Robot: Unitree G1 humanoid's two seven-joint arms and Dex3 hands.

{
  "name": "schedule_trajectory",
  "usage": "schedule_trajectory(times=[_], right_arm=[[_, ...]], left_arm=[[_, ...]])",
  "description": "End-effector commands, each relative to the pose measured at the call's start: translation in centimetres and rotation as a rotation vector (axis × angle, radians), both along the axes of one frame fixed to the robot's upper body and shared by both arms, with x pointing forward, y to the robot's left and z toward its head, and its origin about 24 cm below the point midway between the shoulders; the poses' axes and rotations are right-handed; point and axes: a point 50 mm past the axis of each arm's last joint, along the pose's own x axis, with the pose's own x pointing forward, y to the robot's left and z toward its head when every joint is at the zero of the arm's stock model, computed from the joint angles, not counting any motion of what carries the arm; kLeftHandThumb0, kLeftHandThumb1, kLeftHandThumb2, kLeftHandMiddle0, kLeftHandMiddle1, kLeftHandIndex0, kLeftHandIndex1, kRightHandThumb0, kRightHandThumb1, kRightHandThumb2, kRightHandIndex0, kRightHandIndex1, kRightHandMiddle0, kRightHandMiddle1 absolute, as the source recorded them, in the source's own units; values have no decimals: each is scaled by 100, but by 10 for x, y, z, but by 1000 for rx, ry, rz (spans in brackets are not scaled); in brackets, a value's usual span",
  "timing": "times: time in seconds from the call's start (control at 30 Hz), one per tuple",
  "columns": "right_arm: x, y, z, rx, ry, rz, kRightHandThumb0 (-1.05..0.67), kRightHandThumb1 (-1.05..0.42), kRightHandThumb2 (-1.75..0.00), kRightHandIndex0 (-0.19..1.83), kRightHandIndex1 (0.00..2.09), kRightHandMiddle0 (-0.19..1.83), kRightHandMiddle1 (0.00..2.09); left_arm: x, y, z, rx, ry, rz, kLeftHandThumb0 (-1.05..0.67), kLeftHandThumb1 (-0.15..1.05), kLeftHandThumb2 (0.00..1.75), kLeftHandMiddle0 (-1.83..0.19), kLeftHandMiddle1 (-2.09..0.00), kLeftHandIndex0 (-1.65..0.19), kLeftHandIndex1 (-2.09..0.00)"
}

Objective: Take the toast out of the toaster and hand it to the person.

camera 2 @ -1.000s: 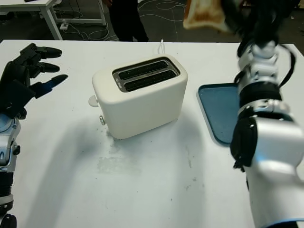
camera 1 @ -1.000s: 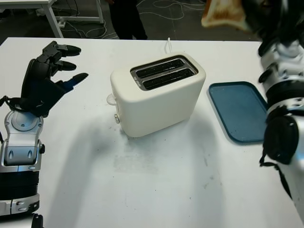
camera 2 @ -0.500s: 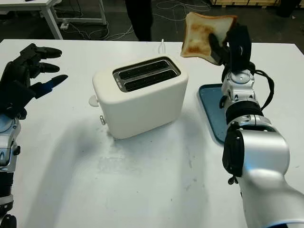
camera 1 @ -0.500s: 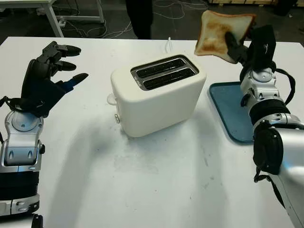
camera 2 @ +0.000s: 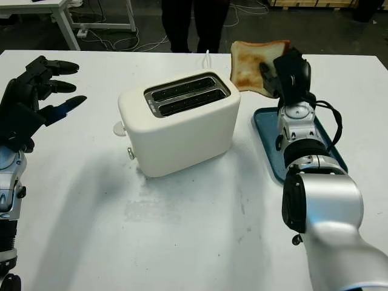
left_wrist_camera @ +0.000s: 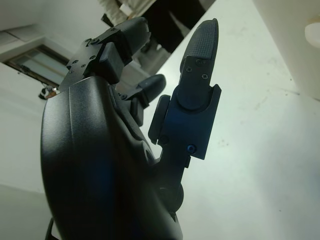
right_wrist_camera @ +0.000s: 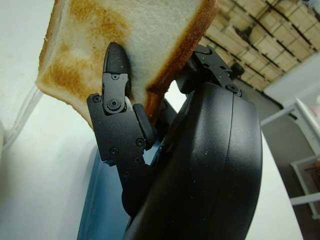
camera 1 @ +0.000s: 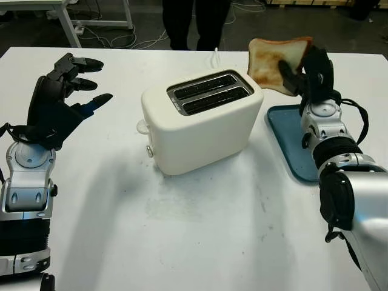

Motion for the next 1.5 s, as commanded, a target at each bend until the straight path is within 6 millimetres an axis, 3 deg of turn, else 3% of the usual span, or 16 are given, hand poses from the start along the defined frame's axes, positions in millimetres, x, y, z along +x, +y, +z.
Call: schedule_trajectory(times=[0.0,1.47], right_arm=[[0,2,0,-6,-24,5,-28,-92,-38,92,175,65,175],[-1,2,2,-76,-29,15,-29,-92,-38,90,175,60,175]], left_arm=[[-2,0,-1,7,-6,3,-54,91,4,-23,-109,-27,-86],[-1,2,0,4,-9,1,-54,92,4,-23,-109,-26,-87]])
